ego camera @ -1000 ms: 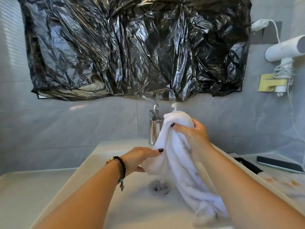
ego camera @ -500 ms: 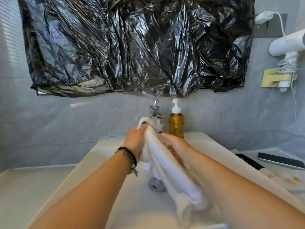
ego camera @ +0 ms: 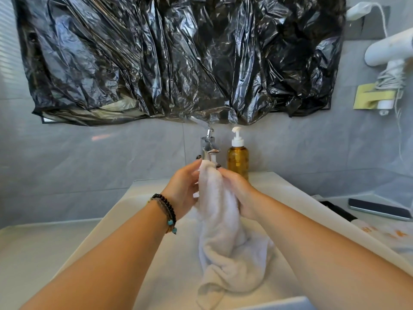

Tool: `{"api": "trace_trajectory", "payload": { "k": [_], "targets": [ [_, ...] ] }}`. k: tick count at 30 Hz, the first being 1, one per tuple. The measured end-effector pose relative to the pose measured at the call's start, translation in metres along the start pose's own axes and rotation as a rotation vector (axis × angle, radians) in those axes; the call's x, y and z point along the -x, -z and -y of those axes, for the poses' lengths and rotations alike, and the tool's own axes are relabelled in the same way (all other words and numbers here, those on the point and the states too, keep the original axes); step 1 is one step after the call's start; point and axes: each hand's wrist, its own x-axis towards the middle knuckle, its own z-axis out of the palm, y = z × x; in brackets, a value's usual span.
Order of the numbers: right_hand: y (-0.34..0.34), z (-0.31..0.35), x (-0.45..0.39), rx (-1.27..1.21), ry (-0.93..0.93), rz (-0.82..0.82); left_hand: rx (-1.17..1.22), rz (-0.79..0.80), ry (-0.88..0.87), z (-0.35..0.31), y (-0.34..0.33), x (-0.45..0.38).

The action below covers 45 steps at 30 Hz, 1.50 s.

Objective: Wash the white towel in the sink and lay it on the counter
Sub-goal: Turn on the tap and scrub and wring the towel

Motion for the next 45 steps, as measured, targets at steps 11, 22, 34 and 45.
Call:
{"api": "trace_trajectory", "payload": {
  "k": [11,22,34,45],
  "targets": [
    [-0.005,0.014,0.013,-0.271,0.17,-0.185,-0.143,0.017,0.054,0.019,0.001,0.0],
    [-0.009,0.023,0.021,-0.106,0.173,-0.037,-0.12,0.18,0.005,0.037,-0.014,0.013],
    [0.01,0.028,0.024,0.044,0.253,0.097,0.024,0.058,-0.031,0.03,-0.014,0.009],
    [0.008,0.024,0.034,-0.01,0.086,0.415,-0.318,0.295,0.168,0.041,-0.016,0.01]
  ]
}}
